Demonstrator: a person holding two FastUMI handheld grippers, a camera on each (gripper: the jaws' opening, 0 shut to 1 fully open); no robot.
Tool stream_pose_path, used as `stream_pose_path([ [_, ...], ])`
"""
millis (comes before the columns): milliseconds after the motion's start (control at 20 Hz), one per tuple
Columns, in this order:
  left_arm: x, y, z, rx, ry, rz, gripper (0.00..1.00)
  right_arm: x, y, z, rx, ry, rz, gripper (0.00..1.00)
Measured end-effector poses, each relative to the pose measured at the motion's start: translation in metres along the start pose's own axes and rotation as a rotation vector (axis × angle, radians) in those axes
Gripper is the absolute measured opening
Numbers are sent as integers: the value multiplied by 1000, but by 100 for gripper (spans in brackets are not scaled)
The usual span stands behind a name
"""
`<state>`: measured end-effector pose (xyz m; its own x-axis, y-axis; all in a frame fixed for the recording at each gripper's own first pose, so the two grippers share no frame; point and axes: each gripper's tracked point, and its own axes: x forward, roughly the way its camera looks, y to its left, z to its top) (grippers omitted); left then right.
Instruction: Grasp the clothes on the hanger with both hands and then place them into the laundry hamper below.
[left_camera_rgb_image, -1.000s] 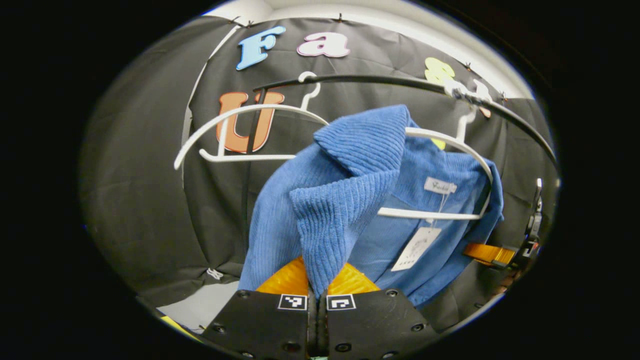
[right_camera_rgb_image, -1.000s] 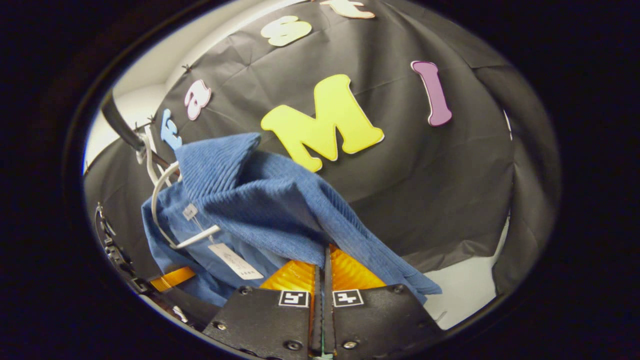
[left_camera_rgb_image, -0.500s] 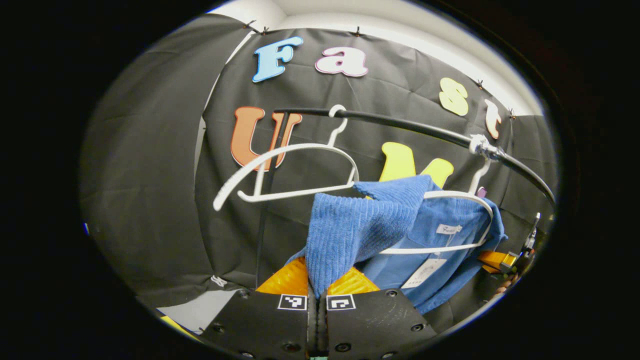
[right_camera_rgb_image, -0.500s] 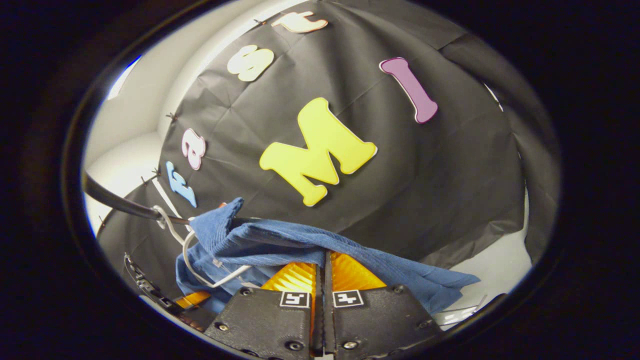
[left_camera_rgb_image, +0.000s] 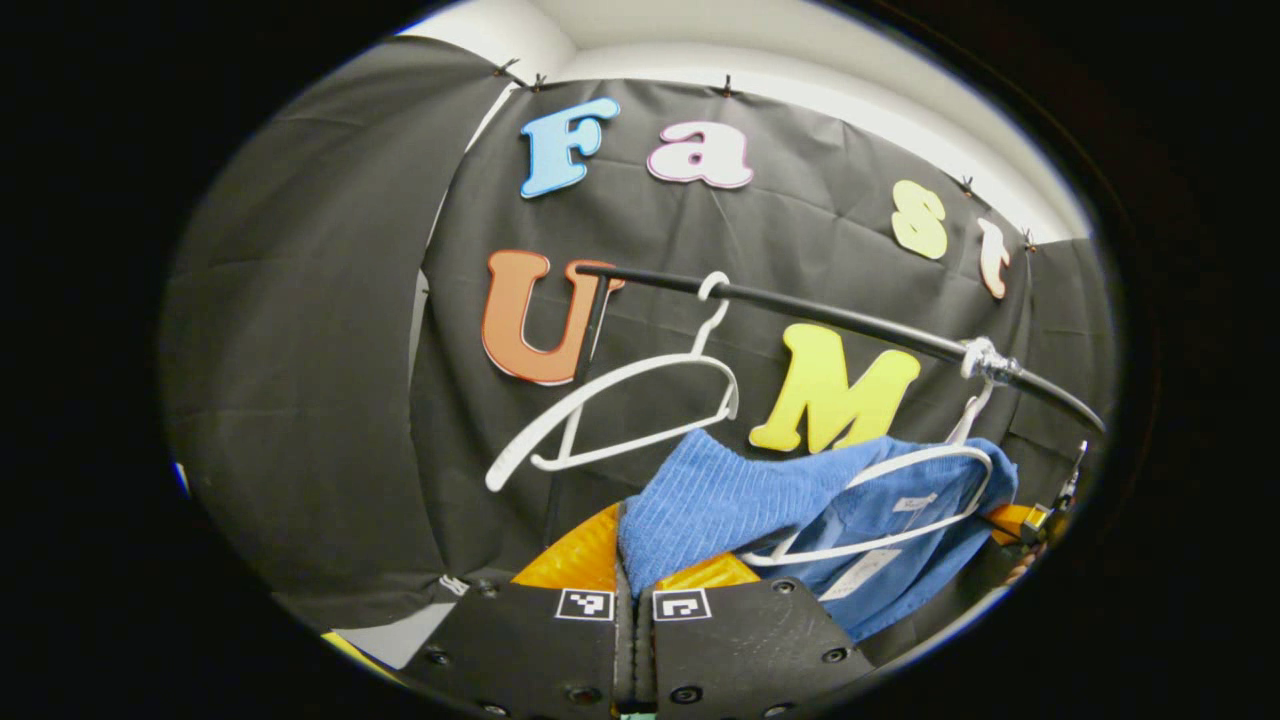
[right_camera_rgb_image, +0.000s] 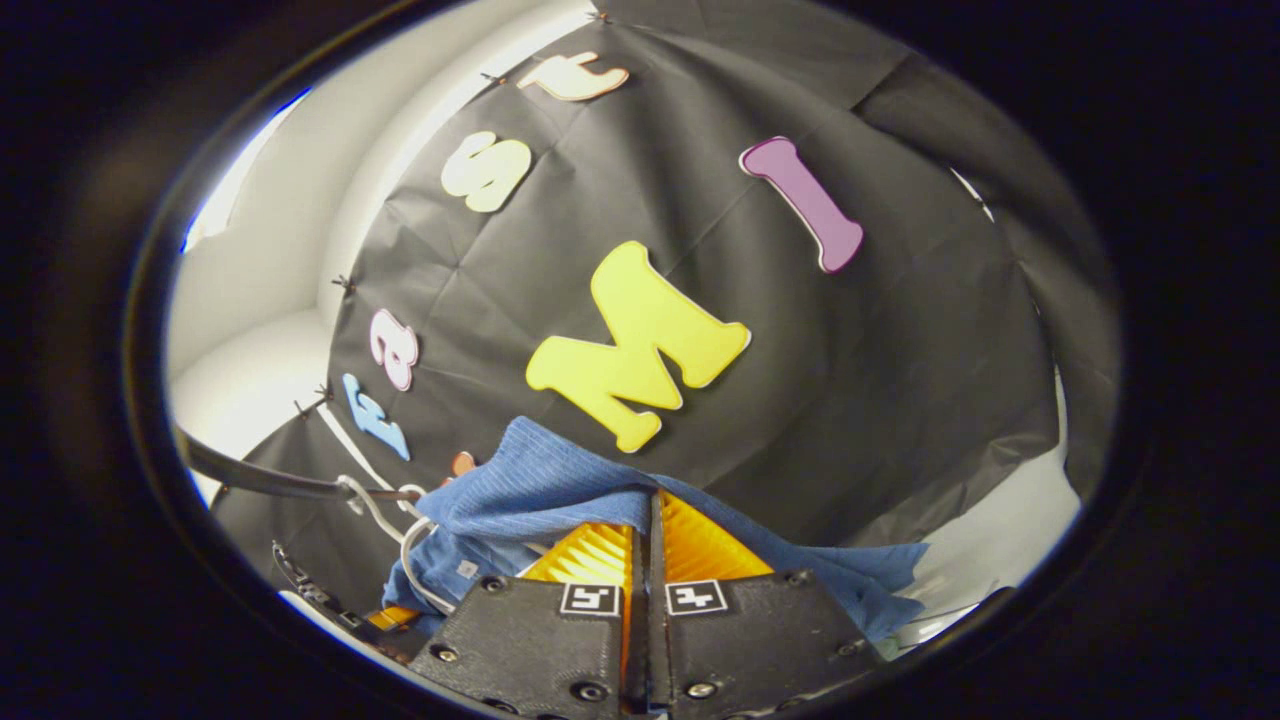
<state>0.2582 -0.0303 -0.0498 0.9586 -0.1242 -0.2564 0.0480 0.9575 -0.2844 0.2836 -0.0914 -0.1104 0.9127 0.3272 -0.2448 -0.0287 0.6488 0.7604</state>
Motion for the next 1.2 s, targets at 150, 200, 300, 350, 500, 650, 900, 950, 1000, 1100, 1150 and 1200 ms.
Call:
stream_pose_path([
  [150, 4, 2, 13, 10, -3, -3, 1, 2, 7, 17, -14, -32, 5, 4],
  [200, 9, 3, 17, 15, -7, -4, 1, 6, 6, 20, -22, -35, 2, 4],
  [300, 11, 6, 22, 29, -10, -19, 1, 9, 4, 27, -22, -38, -7, 4],
  [350, 11, 8, 23, 36, -7, -27, 1, 11, 2, 31, -23, -44, -13, 4],
  [500, 18, 13, 25, 44, 20, -45, 0, 21, -7, 35, -21, -31, -25, 4],
  [650, 27, 18, 18, 59, 53, -56, 1, 32, -22, 29, -31, 2, -58, 4],
  [900, 32, 24, -13, 157, 96, -15, 1, 41, -56, 3, -30, 58, -126, 4],
  [950, 32, 26, -19, 156, 102, -9, 0, 41, -60, -2, -22, 71, -135, 4],
  [1000, 33, 27, -25, 154, 111, -3, 0, 41, -66, -5, -21, 77, -147, 4],
  [1100, 33, 30, -37, 157, 126, 9, 1, 39, -76, -15, -43, 96, -171, 4],
  [1150, 32, 32, -42, 156, 134, 18, 1, 37, -78, -20, -50, 107, -177, 4],
  [1200, 27, 32, -49, 149, 140, 20, 0, 36, -80, -24, -54, 118, -182, 2],
])
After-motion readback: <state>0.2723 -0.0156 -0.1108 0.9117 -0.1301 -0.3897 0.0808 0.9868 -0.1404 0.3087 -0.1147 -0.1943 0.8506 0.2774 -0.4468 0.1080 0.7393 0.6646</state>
